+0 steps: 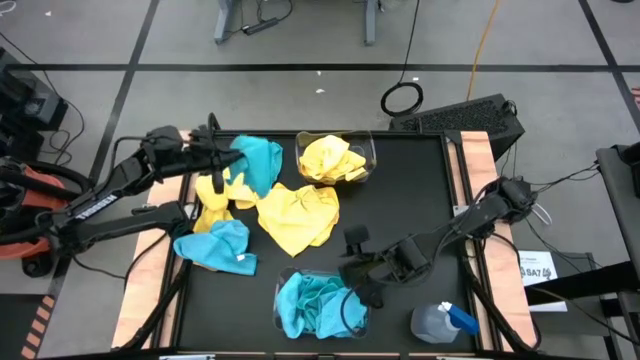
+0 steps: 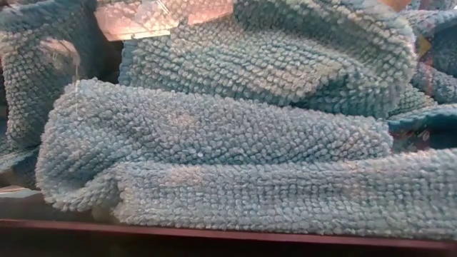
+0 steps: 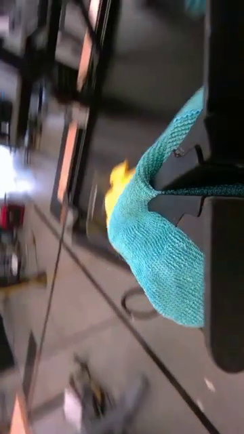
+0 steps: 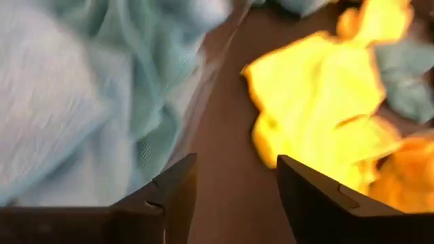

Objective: Sort microfiber towel by color & place in baskets
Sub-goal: Put the blue towel into the bottom transparent bin

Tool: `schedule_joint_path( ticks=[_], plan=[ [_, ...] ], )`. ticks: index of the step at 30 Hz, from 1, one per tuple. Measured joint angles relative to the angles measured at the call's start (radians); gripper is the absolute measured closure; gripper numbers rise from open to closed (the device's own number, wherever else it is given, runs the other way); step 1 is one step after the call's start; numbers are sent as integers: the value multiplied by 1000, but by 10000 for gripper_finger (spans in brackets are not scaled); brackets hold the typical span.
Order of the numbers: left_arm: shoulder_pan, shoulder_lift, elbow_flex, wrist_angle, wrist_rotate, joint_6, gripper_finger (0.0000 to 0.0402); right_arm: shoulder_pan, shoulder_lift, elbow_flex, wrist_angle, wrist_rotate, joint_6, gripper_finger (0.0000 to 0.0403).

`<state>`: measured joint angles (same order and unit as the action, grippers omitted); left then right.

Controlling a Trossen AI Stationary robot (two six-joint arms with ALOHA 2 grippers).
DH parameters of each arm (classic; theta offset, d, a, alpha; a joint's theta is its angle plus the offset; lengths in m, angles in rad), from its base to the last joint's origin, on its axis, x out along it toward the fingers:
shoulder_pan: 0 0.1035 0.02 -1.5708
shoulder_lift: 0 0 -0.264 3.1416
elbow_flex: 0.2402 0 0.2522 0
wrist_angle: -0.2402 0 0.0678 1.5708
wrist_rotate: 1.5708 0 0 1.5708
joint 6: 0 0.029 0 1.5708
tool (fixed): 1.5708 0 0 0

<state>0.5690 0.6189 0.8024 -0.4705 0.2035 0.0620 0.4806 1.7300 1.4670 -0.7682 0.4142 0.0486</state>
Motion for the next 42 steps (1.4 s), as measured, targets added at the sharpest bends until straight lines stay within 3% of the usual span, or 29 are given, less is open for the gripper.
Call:
schedule_joint_path(
  ticks=[4,14,27,42],
  plan=[
    [-85,1,0,23,51,-4,399,-30,-41,0,135,8,-79,211],
    [-319,68,0,156,51,-31,400,-101,-83,0,425,9,-349,203],
    [-510,251,0,404,23,-30,400,-181,-83,0,616,110,-622,89],
    [-632,449,0,681,81,-32,390,-219,-42,0,693,137,-750,137]
  ],
)
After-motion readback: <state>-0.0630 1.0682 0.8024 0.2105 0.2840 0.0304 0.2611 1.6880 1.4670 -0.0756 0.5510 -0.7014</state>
